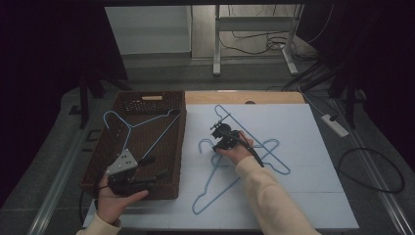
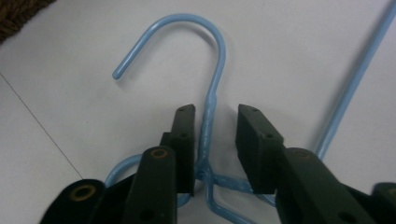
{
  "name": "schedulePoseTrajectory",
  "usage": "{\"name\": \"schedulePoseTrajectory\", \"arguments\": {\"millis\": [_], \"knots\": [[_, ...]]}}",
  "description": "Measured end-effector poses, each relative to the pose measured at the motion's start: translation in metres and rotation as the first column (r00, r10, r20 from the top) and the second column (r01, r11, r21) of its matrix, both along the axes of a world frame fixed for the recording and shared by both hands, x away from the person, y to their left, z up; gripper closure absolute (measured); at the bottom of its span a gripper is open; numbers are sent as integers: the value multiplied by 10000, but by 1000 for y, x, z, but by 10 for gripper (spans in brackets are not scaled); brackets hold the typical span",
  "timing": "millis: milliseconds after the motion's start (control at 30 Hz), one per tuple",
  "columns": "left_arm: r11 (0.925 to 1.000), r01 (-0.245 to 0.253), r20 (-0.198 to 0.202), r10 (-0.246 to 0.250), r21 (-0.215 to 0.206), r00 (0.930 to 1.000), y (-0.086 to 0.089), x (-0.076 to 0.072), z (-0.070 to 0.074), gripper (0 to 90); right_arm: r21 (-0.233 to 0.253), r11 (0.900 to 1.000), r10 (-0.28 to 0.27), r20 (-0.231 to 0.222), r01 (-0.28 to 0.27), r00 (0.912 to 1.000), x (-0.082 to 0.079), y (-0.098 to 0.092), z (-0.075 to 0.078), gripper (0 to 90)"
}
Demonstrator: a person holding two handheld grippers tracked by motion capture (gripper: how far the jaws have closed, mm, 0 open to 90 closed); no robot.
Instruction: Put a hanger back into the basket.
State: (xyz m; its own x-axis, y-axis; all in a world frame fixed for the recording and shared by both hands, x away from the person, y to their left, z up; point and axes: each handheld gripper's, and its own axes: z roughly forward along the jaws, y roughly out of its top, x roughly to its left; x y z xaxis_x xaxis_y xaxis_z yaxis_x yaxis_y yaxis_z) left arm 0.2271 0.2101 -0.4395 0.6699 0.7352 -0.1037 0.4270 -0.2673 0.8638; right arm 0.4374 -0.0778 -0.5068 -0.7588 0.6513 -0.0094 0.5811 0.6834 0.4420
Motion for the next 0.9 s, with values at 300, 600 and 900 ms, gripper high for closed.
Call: {"name": "schedulePoseTrajectory", "arguments": {"millis": [300, 600, 900], "knots": [[10000, 28, 37, -28, 25, 10000, -1, 0, 0, 353, 423, 9965, -709, -274, 720, 9971, -2, 0, 2, 860], [10000, -47, 73, 47, -22, 10000, 1, 0, 2, 353, 1827, 9812, -721, 510, 617, 9961, -24, -20, 30, 864], [9999, -113, 72, 114, -24, 9999, 1, 0, 3, 354, 3115, 9498, -706, 1230, 291, 9899, -52, -48, 45, 865]]}}
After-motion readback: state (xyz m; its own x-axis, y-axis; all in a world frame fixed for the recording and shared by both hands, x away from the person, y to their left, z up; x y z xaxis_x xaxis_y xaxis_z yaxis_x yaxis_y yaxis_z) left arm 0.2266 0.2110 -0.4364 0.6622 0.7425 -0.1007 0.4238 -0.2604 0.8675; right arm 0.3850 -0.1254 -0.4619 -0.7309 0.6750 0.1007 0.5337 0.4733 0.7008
